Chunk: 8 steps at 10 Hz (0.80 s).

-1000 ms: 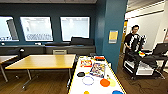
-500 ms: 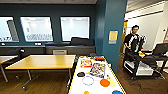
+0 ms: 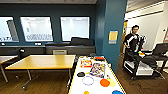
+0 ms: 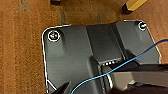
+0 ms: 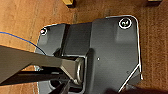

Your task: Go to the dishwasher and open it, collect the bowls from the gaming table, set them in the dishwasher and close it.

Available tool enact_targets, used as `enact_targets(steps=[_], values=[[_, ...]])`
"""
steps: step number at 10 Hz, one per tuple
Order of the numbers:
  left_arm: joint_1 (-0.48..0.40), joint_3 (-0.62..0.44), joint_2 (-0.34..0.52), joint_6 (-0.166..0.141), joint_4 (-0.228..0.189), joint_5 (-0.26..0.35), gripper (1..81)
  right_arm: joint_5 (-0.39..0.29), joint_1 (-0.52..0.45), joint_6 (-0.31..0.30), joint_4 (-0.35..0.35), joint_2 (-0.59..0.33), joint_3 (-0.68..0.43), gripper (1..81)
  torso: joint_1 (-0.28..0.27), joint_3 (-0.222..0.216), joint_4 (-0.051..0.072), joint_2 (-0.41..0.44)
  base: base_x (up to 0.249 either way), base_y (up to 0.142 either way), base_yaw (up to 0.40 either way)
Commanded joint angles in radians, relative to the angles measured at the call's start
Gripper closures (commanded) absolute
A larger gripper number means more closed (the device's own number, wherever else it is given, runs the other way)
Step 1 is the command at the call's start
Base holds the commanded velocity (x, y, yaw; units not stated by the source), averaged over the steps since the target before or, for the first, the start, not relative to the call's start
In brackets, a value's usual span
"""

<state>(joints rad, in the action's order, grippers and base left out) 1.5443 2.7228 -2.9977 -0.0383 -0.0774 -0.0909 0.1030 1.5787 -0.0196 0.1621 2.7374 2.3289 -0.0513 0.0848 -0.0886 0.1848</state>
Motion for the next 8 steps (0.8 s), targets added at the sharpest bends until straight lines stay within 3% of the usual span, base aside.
enact_targets(steps=[1, 6, 7, 8], values=[[-0.057, -0.001, 0.002, -0.002, 0.004, 0.042, 1.0, 0.063, -0.028, -0.095, -0.027, -0.36, -0.338, 1.0, 0.0, 0.0, 0.0, 0.0, 0.0, 0.0, 0.0], [-0.057, -0.002, -0.003, -0.002, 0.004, 0.042, 1.0, 0.161, -0.032, -0.172, -0.026, -0.669, -0.592, 1.0, 0.0, 0.0, 0.0, 0.0, 0.0, 0.0, 0.0], [-0.056, -0.002, -0.005, -0.002, 0.004, 0.042, 1.0, 0.193, -0.033, -0.187, -0.027, -0.738, -0.648, 1.0, 0.0, 0.074, 0.0, 0.0, 0.0, 0.0, 0.0], [-0.056, -0.001, -0.005, -0.002, 0.004, 0.042, 1.0, 0.219, -0.035, -0.211, -0.027, -0.793, -0.689, 1.0, 0.0, 0.1, 0.0, 0.0, 0.0, 0.0, 0.0]])
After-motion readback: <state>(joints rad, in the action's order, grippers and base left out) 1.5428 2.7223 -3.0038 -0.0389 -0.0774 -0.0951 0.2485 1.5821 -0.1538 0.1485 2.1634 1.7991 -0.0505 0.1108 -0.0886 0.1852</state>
